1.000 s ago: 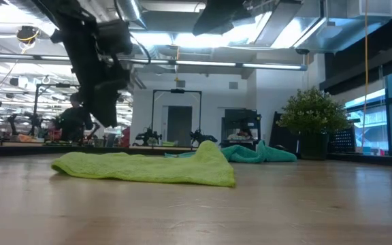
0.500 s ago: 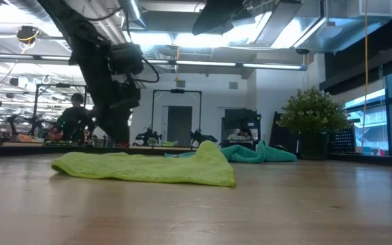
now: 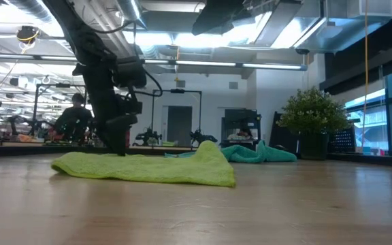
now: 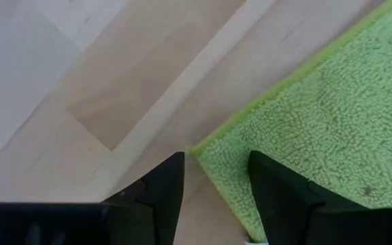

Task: Roll microfiber towels into tight, uniform cylinder then place into a basket
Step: Fold the green microfiber cloth

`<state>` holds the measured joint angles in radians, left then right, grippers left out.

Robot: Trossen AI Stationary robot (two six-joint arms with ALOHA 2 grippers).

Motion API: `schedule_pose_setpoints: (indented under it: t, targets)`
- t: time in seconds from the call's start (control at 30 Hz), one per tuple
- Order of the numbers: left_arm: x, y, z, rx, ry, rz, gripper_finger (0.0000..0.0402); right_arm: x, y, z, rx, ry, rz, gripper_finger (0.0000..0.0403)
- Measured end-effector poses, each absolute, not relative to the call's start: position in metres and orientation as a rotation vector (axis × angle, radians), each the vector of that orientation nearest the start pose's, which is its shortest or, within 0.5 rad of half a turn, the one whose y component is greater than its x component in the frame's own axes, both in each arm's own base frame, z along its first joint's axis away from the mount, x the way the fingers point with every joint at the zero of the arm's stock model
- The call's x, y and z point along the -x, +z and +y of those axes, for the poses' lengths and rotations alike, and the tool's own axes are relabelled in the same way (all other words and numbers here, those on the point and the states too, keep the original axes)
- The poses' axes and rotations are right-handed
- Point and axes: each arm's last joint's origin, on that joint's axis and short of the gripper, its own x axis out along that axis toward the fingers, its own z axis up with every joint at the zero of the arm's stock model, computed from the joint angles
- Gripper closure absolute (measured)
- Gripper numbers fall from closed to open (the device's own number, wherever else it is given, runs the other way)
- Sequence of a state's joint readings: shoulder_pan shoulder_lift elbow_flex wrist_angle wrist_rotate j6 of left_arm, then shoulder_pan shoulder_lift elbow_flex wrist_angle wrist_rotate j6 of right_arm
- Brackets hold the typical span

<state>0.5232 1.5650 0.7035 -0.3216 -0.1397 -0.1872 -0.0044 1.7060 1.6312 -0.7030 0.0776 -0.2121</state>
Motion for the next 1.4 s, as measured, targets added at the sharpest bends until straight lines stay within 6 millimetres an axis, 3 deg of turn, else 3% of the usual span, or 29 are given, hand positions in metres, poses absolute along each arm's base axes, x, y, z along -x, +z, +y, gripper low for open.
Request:
schedule_pose_setpoints:
  t: [0.17,0.37,0.57,0.77,0.97,1.4]
  targets:
    - [-0.225,0.13,0.134,0.336,0.658,1.145,0.0293,-0.372,0.337,-0.004,0.227,0.006,0.805,0.0287]
    - [-0.224,0.13,0.134,0.306,0.643,1.16,0.039,-0.369,0.335,-0.004,0.194,-0.006,0.838,0.0287]
    - [-0.22,0.138,0.129,0.26,0.61,1.171,0.0398,-0.372,0.321,-0.017,0.085,-0.076,0.887,0.0287]
    - [-0.214,0.157,0.115,0.196,0.571,1.181,0.0399,-0.37,0.288,-0.039,-0.009,-0.163,0.961,0.0287]
    - [-0.213,0.169,0.099,0.131,0.514,1.172,0.04,-0.368,0.256,-0.065,-0.053,-0.234,0.928,0.0287]
    - [-0.22,0.173,0.078,0.074,0.43,1.161,0.0401,-0.372,0.188,-0.102,-0.028,-0.131,0.968,0.0287]
